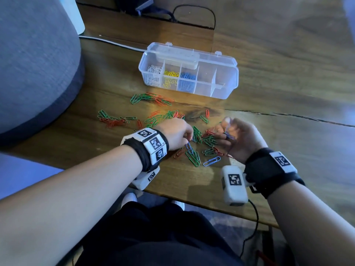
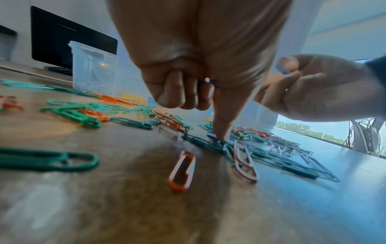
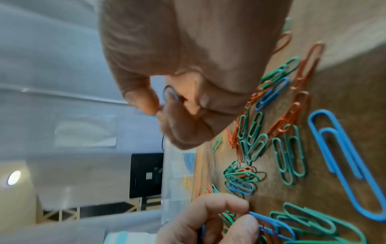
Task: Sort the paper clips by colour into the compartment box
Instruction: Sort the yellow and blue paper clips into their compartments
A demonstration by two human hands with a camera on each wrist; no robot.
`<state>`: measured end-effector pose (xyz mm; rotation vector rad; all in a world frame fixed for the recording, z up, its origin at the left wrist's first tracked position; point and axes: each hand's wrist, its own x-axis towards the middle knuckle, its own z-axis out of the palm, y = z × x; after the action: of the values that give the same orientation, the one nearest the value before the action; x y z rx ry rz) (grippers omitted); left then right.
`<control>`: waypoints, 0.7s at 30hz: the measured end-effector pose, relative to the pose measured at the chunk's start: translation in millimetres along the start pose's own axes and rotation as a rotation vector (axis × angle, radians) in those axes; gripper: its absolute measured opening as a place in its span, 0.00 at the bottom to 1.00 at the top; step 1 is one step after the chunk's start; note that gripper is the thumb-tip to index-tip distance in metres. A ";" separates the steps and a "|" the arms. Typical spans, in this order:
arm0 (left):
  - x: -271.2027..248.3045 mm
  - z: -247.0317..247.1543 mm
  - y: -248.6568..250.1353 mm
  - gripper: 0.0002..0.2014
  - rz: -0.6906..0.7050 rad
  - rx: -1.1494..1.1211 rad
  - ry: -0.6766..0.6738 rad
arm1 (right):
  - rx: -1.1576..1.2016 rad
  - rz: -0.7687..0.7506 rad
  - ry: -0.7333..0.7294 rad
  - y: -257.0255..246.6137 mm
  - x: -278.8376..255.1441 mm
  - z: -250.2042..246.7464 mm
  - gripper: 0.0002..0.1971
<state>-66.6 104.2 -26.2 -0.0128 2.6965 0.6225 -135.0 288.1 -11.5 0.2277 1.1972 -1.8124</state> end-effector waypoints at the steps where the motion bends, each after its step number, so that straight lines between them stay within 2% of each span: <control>1: -0.7 -0.1 0.4 0.07 0.005 0.012 -0.006 | 0.066 -0.032 -0.035 1.1 -6.9 -2.3 0.04; 5: -2.7 3.1 -0.4 0.05 0.027 0.054 -0.044 | 0.146 -0.136 -0.068 7.9 -19.3 -8.1 0.09; 7: -3.2 2.9 -3.4 0.04 0.024 0.034 -0.055 | 0.053 -0.135 -0.041 11.3 -20.6 -10.0 0.10; 9: -5.2 -0.2 -5.6 0.04 0.010 -0.008 -0.046 | -0.304 -0.149 0.075 16.5 -20.9 -13.0 0.05; 10: -6.9 -2.4 -6.9 0.03 -0.009 -0.042 -0.027 | -0.610 -0.182 0.130 19.5 -20.7 -15.6 0.06; 12: -12.1 -7.9 -7.5 0.01 -0.074 -0.165 0.028 | -1.244 -0.258 0.143 25.6 -21.3 -18.8 0.06; 13: -14.6 -10.1 -7.5 0.01 -0.104 -0.238 0.050 | -1.466 -0.275 0.110 27.6 -22.4 -17.4 0.05; 14: -16.9 -11.4 -7.7 0.01 -0.125 -0.310 0.061 | -1.604 -0.272 0.079 28.9 -24.1 -15.5 0.04; 17: -18.4 -11.1 -9.0 0.01 -0.160 -0.506 0.049 | -1.827 -0.209 0.065 32.7 -23.4 -8.8 0.06; 21: -17.9 -7.3 -14.8 0.10 -0.231 -0.863 0.012 | -2.045 -0.205 0.045 36.2 -18.7 -0.4 0.10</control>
<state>-51.2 86.5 -19.9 -0.5347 2.1747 1.6290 -96.9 295.7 -23.7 -1.0167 2.4444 -0.0101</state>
